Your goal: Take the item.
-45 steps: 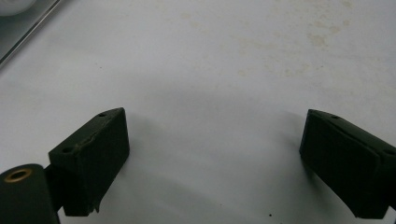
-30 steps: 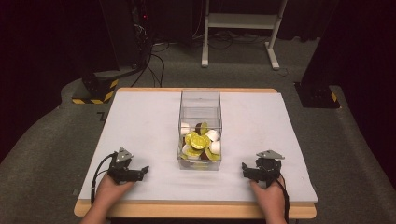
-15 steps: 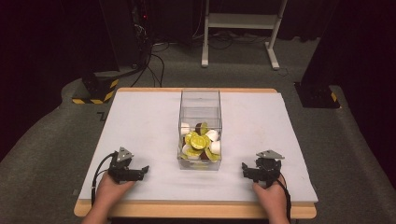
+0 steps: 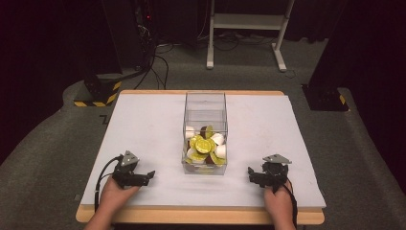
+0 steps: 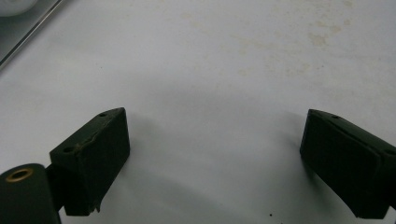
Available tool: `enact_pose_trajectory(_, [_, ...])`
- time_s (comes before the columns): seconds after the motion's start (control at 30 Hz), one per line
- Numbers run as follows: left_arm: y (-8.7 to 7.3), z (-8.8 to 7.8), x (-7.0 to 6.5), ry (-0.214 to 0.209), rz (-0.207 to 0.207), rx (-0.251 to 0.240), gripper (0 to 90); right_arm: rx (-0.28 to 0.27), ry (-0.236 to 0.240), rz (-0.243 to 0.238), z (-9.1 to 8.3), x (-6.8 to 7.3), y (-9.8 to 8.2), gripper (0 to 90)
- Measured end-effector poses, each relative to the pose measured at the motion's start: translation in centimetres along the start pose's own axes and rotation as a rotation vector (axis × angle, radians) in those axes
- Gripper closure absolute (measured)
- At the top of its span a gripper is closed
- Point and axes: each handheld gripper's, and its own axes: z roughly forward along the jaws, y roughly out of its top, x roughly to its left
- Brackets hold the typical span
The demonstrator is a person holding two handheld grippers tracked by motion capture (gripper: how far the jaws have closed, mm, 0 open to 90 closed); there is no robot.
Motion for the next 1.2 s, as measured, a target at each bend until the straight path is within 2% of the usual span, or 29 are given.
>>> enact_pose_trajectory(0.03, [0.0, -0.2, 0.0, -0.007, 0.025, 0.016, 14.0, 0.000, 0.000, 0.000, 0.0, 0.0, 0.0, 8.0])
enact_pose_trajectory(0.23, [0.3, -0.6, -0.9, -0.044, 0.022, -0.029, 14.7, 0.000, 0.002, 0.000, 0.0, 0.0, 0.0, 7.9])
enact_pose_trajectory(0.33, [0.4, -0.7, -1.4, -0.053, 0.017, -0.043, 14.9, -0.001, 0.003, -0.001, 0.0, 0.0, 0.0, 7.9])
enact_pose_trajectory(0.5, [0.6, -1.1, -1.7, -0.069, 0.040, -0.047, 16.5, 0.002, 0.006, 0.005, 0.1, 0.0, 0.0, 7.6])
enact_pose_trajectory(0.57, [0.9, -1.3, -2.1, -0.095, 0.030, -0.056, 16.4, 0.000, 0.006, 0.002, 0.1, -0.1, 0.0, 7.7])
enact_pose_trajectory(0.67, [1.0, -1.3, -2.5, -0.105, 0.030, -0.062, 16.4, 0.000, 0.005, 0.001, 0.1, -0.1, 0.0, 7.6])
enact_pose_trajectory(0.7, [1.0, -1.4, -2.7, -0.110, 0.042, -0.065, 16.4, 0.000, 0.005, 0.001, 0.1, 0.0, 0.0, 7.6])
enact_pose_trajectory(0.77, [1.1, -1.3, -3.1, -0.110, 0.032, -0.084, 16.4, 0.002, 0.001, 0.000, 0.1, 0.0, 0.0, 7.5])
enact_pose_trajectory(0.83, [1.2, -1.3, -3.4, -0.115, 0.056, -0.080, 16.3, 0.002, 0.001, 0.000, 0.1, 0.0, 0.0, 7.5])
enact_pose_trajectory(0.9, [1.2, -1.3, -3.7, -0.117, 0.053, -0.090, 16.3, 0.002, 0.001, 0.000, 0.1, 0.0, 0.0, 7.5])
enact_pose_trajectory(0.93, [1.3, -1.4, -3.7, -0.121, 0.067, -0.084, 16.3, 0.002, 0.001, 0.000, 0.1, 0.0, 0.0, 7.6])
enact_pose_trajectory(1.1, [1.5, -1.4, -4.3, -0.144, 0.039, -0.104, 16.7, 0.000, 0.001, -0.002, 0.1, 0.0, 0.0, 7.6])
enact_pose_trajectory(1.2, [1.5, -1.5, -4.6, -0.161, 0.043, -0.099, 16.7, 0.001, 0.004, 0.000, 0.1, 0.0, 0.0, 7.7])
